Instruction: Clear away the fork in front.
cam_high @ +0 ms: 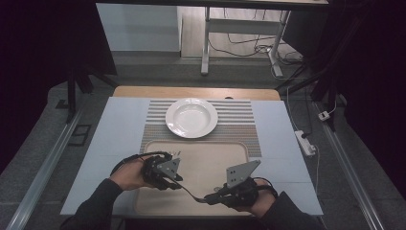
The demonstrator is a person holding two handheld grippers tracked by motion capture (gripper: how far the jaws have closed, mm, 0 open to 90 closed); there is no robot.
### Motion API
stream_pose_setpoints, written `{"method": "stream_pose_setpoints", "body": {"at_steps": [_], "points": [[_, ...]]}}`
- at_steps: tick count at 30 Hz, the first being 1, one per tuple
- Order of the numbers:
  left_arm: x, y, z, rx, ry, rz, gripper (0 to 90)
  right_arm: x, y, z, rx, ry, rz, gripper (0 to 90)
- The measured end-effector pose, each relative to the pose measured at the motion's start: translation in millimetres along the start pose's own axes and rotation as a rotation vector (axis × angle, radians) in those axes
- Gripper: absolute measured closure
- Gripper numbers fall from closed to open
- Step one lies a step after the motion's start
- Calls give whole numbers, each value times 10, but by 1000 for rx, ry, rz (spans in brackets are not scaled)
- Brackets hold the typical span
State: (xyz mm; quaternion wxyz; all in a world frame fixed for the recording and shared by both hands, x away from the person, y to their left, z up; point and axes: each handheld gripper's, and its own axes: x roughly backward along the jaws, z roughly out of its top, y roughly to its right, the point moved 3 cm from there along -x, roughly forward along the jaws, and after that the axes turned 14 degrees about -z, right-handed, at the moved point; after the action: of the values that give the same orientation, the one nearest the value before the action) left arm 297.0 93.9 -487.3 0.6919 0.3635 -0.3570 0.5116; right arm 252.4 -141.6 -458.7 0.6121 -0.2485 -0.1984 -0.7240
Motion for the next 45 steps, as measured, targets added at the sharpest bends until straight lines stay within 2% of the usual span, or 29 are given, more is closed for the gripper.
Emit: {"method": "stream_pose_setpoints", "body": {"at_steps": [6, 14, 15, 16, 17, 18, 19, 21, 23, 24, 25, 27, 28, 29, 30, 31, 34, 35, 37, 38, 40, 41, 42, 45], "points": [[-41, 43, 11, -82, -55, 11, 762, -10, -2, -10, 3, -14, 22, 899], [-97, 105, 12, -178, -106, -46, 826, -26, -16, -21, 22, -17, 56, 893], [-103, 111, 11, -187, -113, -52, 837, -25, -13, -20, 20, -9, 50, 885], [-117, 126, 7, -196, -121, -76, 849, -21, -3, -20, 21, -7, 40, 872], [-126, 132, 7, -198, -122, -86, 866, -10, 20, -21, 20, -1, 18, 846], [-131, 132, 11, -183, -118, -101, 870, 8, 60, -26, -3, 13, 11, 831], [-133, 130, 14, -172, -115, -118, 870, 8, 60, -26, -3, 13, 11, 831], [-128, 123, 15, -154, -110, -127, 870, 16, 86, -34, -12, 20, 4, 810], [-129, 119, 9, -139, -110, -127, 871, 18, 98, -38, -19, 20, -16, 759], [-136, 117, 6, -125, -107, -125, 870, 35, 123, -40, -27, 26, -45, 693], [-137, 115, 2, -118, -109, -119, 870, 35, 123, -40, -27, 26, -45, 693], [-135, 109, -9, -65, -105, -109, 870, 57, 151, -42, -33, 27, -79, 629], [-126, 106, -19, -38, -100, -106, 870, 88, 176, -50, -43, 22, -139, 556], [-113, 101, -30, -20, -97, -103, 870, 88, 176, -50, -43, 22, -139, 556], [-100, 102, -44, 6, -90, -98, 869, 120, 203, -62, -55, 14, -209, 505], [-89, 97, -57, 42, -83, -101, 869, 120, 203, -62, -55, 14, -209, 505], [-67, 95, -100, 135, -73, -87, 869, 168, 236, -86, -81, 7, -311, 401], [-62, 94, -109, 150, -74, -81, 869, 185, 257, -102, -104, -1, -345, 370], [-50, 96, -131, 209, -70, -66, 869, 213, 282, -129, -135, -1, -383, 321], [-47, 98, -137, 225, -67, -56, 869, 233, 297, -146, -165, -3, -407, 291], [-31, 101, -159, 287, -57, -40, 869, 262, 310, -174, -196, -11, -432, 248], [-23, 102, -168, 305, -53, -30, 869, 286, 308, -196, -206, -19, -444, 229], [-24, 111, -175, 349, -30, -24, 869, 296, 306, -210, -211, -19, -458, 196], [1, 113, -216, 427, -17, -1, 869, 346, 280, -274, -219, -50, -509, 161]]}}
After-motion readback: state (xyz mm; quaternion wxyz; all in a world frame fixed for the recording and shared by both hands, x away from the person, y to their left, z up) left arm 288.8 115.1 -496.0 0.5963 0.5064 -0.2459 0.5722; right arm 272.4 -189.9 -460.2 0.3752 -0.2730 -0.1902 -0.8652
